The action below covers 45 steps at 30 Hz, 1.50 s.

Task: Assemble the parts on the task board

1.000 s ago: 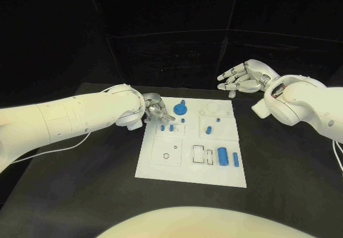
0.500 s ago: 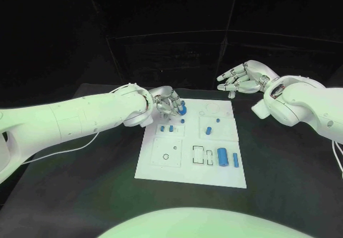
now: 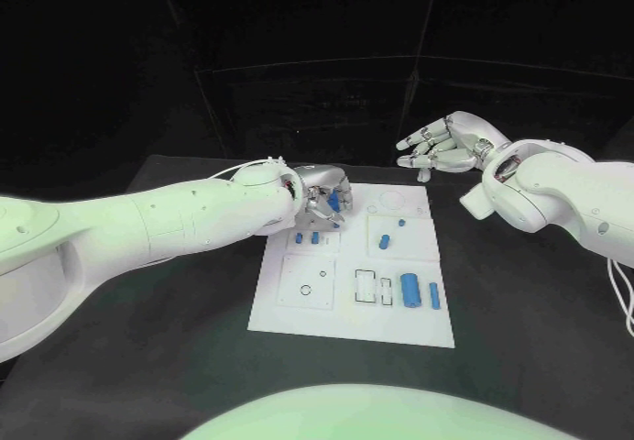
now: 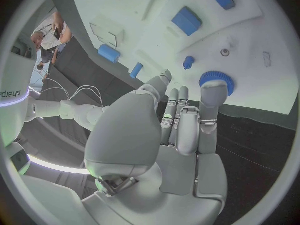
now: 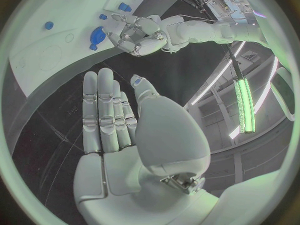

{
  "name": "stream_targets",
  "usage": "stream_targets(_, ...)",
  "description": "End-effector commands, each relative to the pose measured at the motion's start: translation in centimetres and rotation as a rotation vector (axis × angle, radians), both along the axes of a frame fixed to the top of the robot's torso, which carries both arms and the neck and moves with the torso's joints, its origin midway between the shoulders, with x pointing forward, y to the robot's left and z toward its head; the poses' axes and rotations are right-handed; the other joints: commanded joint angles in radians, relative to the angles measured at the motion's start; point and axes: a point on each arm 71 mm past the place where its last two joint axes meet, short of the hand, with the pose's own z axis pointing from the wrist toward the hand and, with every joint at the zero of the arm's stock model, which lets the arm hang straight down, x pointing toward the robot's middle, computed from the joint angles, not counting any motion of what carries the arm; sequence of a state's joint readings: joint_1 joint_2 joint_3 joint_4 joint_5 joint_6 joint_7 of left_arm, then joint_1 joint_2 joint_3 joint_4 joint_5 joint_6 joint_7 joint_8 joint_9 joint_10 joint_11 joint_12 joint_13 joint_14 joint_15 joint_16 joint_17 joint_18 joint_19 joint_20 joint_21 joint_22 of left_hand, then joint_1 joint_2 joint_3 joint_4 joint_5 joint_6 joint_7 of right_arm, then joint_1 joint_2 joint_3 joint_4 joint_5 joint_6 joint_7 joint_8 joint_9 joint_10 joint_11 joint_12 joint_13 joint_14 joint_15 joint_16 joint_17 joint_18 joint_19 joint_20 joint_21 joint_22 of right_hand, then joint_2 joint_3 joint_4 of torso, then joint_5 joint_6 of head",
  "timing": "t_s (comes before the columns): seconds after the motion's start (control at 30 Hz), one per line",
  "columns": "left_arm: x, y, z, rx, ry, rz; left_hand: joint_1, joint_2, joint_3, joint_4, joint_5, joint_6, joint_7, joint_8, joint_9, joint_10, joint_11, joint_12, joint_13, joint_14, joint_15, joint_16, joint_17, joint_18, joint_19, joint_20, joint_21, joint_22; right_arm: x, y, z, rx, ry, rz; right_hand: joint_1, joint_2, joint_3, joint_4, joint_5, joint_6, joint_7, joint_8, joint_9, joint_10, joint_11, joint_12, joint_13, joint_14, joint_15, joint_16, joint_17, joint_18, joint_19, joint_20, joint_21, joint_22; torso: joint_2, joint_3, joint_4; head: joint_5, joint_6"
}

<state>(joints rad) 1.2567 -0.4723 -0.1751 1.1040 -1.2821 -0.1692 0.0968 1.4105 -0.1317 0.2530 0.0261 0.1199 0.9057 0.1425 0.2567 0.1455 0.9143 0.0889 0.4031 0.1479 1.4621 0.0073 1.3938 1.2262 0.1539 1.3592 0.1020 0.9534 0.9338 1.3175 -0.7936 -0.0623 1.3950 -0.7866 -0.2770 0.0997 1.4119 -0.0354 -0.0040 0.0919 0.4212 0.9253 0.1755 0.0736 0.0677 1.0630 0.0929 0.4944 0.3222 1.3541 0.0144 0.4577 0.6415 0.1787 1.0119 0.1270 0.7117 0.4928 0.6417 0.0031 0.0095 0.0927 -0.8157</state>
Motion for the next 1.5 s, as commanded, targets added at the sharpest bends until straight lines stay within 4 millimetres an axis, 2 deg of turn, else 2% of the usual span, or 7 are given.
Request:
stream_targets(0.03, 0.0, -0.4, -0.4, 0.122, -0.033, -0.049, -0.012, -0.003, 0.007, -0.002, 0.002, 0.016, -0.001, -0.012, -0.008, 0.015, -0.002, -0.013, -0.017, 0.022, -0.006, 0.007, 0.004, -0.018, 0.017, -0.001, 0.025, 0.025, 0.1, 0.1, 0.2, 0.006, -0.008, -0.001, -0.001, 0.000, 0.003, 0.001, 0.005, 0.000, 0.004, -0.003, 0.000, -0.001, 0.000, -0.003, -0.002, 0.004, 0.002, -0.006, 0.001, 0.004, 0.004, -0.001, -0.005, -0.001, 0.000, 0.0002, -0.0004, -0.001, -0.001)
stream_targets(0.13, 0.1, -0.7, -0.6, 0.145, -0.033, -0.049, -0.015, -0.003, 0.010, -0.005, 0.002, 0.029, -0.003, -0.019, -0.013, 0.028, -0.004, -0.022, -0.028, 0.027, -0.008, 0.010, 0.004, -0.021, 0.027, -0.003, 0.041, 0.041, 0.1, 0.2, 0.2, 0.006, -0.009, -0.002, -0.001, 0.000, 0.003, 0.001, 0.005, 0.000, 0.004, -0.003, 0.000, -0.001, 0.000, -0.003, -0.002, 0.004, 0.002, -0.006, 0.001, 0.004, 0.004, -0.001, -0.005, -0.001, -0.001, 0.0001, 0.0016, -0.004, -0.003)
stream_targets(0.23, 0.3, -0.8, -0.7, 0.161, -0.032, -0.047, -0.016, -0.002, 0.015, -0.009, 0.002, 0.041, -0.004, -0.026, -0.018, 0.041, -0.005, -0.030, -0.038, 0.031, -0.009, 0.011, 0.003, -0.024, 0.034, -0.005, 0.052, 0.052, 0.1, 0.2, 0.2, 0.007, -0.010, -0.003, -0.001, 0.000, 0.003, 0.001, 0.005, 0.000, 0.004, -0.003, 0.000, -0.001, 0.000, -0.003, -0.002, 0.004, 0.002, -0.006, 0.001, 0.004, 0.004, -0.001, -0.005, -0.001, -0.001, 0.0010, 0.0012, -0.003, -0.004)
stream_targets(0.67, 0.7, -0.9, -1.3, 0.218, -0.006, -0.039, -0.020, 0.005, 0.030, -0.014, 0.003, 0.070, -0.004, -0.037, -0.025, 0.078, -0.005, -0.044, -0.057, 0.035, -0.009, 0.009, -0.007, -0.028, 0.043, -0.005, 0.070, 0.073, 0.1, 0.3, 0.2, 0.008, -0.011, -0.001, 0.000, 0.001, 0.004, 0.001, 0.005, 0.000, 0.004, -0.003, 0.000, -0.002, 0.000, -0.003, -0.002, 0.004, 0.002, -0.007, 0.001, 0.004, 0.004, -0.001, -0.005, -0.001, -0.001, 0.0004, 0.0014, -0.006, -0.005)
stream_targets(1.5, 0.5, -1.1, -2.4, 0.239, 0.045, -0.075, -0.035, 0.026, 0.109, -0.024, 0.003, 0.137, -0.013, -0.057, -0.036, 0.163, -0.017, -0.094, -0.083, 0.037, -0.018, 0.011, -0.018, -0.033, 0.050, -0.012, 0.094, 0.107, 0.2, 0.5, 0.2, 0.009, -0.012, 0.007, 0.001, 0.001, 0.006, 0.001, 0.006, 0.000, 0.004, -0.003, 0.000, -0.002, 0.000, -0.003, -0.003, 0.004, 0.002, -0.008, 0.002, 0.004, 0.004, -0.001, -0.005, -0.001, -0.001, 0.0008, 0.0023, -0.010, -0.008)
